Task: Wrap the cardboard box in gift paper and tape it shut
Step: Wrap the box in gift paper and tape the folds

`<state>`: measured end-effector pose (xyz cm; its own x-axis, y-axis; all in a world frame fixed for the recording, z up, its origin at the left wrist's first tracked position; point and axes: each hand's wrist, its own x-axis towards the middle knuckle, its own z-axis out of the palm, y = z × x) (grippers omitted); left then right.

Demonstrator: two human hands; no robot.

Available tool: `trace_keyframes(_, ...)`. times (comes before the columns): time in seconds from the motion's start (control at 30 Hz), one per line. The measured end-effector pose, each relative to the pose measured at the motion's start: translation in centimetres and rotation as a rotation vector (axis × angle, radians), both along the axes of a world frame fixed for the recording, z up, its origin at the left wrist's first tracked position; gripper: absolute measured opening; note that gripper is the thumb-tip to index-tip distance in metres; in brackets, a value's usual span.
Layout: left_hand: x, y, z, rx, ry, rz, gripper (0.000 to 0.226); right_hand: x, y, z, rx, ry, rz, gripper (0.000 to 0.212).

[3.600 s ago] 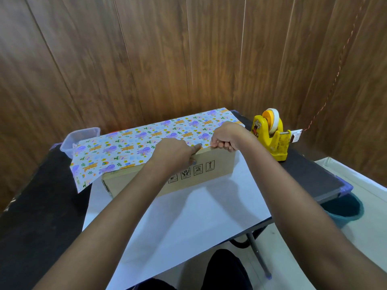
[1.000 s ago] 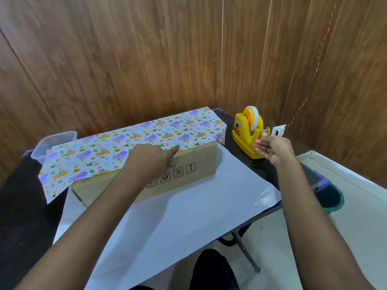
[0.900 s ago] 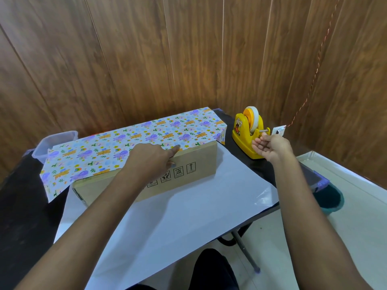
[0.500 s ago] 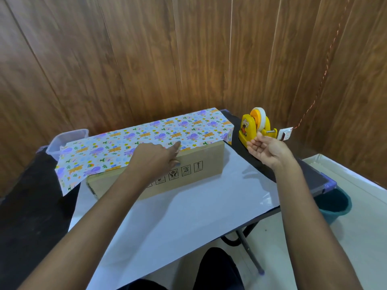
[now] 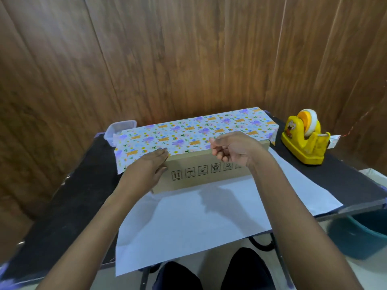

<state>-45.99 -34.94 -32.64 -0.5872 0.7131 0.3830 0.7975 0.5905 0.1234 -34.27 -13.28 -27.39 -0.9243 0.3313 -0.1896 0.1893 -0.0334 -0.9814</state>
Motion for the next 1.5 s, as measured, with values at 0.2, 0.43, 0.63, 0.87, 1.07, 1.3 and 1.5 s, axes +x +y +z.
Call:
trace_keyframes(0.2,0.1,-0.9,-1.7,0.114,0.199,-0.011,0.046,-4.4,-5.9,0.9,0.133,-0.161,0.153,0.030)
trace_keyframes(0.43,0.3,-0.7,-1.9,0.159,0.246,-0.009,0.040,-6.8,-7.5,1.4,0.307,-0.323,0.105,0.027)
trace_keyframes(0.63,0.4,-0.8,-1.7,0.161,0.237,0.003,0.039,-7.7,-8.2,2.0,0.497,-0.424,0.095,0.026)
trace_keyframes(0.87,0.3,-0.6,-1.6,0.167,0.218,0.015,0.039,-7.5,-8.4,2.5,0.590,-0.496,0.137,0.028)
trace_keyframes(1.07,0.4,-0.4,-1.5,0.168,0.195,0.042,0.036,-6.8,-8.2,2.9,0.603,-0.567,0.208,0.033)
trace_keyframes(1.3,0.4,-0.4,-1.6,0.187,0.191,0.039,0.031,-4.5,-7.1,2.4,0.580,-0.545,0.211,0.037)
trace_keyframes(1.5,0.2,-0.4,-1.1,0.169,0.160,0.053,0.028,-4.8,-7.7,1.7,0.505,-0.406,0.111,0.042)
